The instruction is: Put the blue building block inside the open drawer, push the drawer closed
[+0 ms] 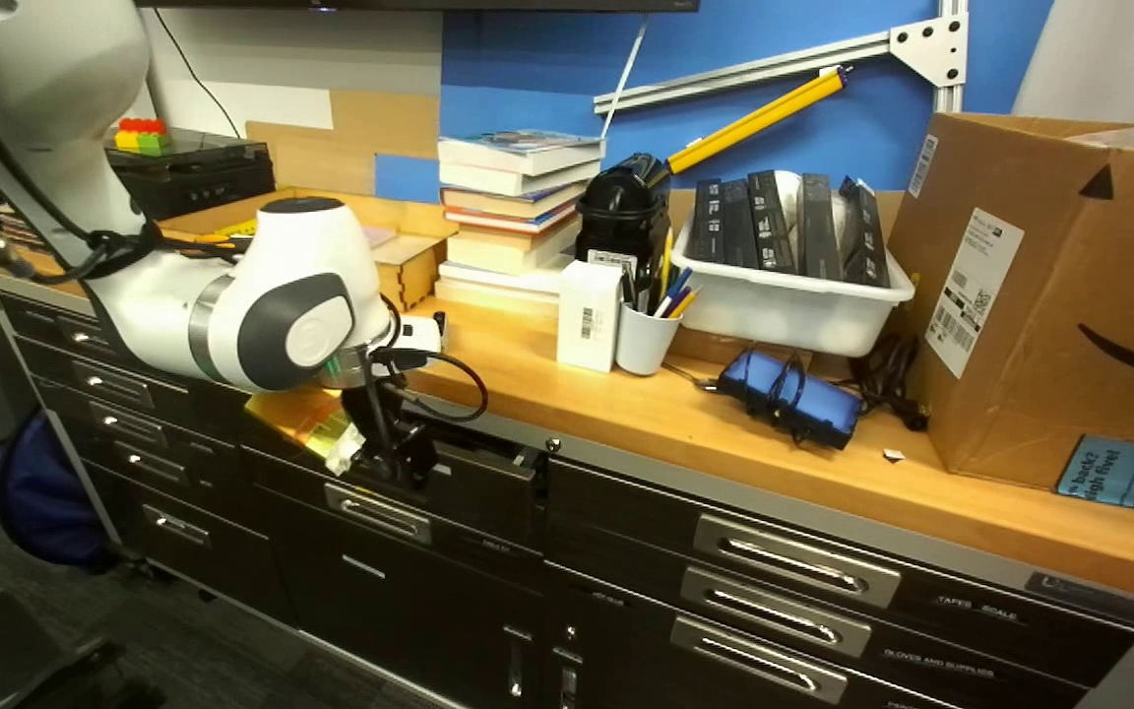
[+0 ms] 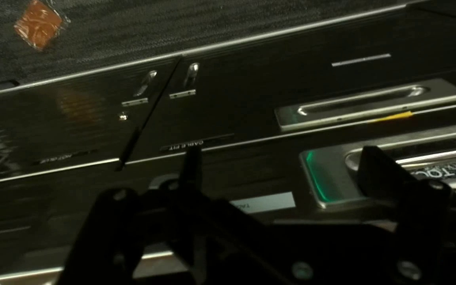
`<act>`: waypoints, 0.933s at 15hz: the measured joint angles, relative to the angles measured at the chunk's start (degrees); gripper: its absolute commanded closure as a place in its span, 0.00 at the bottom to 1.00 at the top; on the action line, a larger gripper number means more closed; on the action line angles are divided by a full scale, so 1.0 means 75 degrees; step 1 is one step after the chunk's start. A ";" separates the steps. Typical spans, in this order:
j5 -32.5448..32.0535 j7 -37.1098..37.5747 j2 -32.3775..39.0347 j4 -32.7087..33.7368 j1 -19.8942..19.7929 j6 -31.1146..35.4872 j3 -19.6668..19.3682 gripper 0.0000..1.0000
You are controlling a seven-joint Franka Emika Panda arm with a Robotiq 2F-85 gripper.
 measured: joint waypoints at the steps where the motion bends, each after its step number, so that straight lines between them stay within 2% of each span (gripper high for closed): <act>1: -0.0098 0.0221 0.0125 0.0136 0.0202 0.0149 -0.0153 0.00; 6: -0.0669 0.1181 0.0747 0.0772 0.1329 0.0501 -0.1068 0.00; 9: -0.0725 0.1344 0.0838 0.0821 0.1690 0.0504 -0.1382 0.00; 12: -0.0592 0.1228 0.0665 0.0758 0.1673 0.0335 -0.1385 0.00; 14: -0.0181 0.0624 0.0224 0.0663 0.1293 -0.0227 -0.1044 0.00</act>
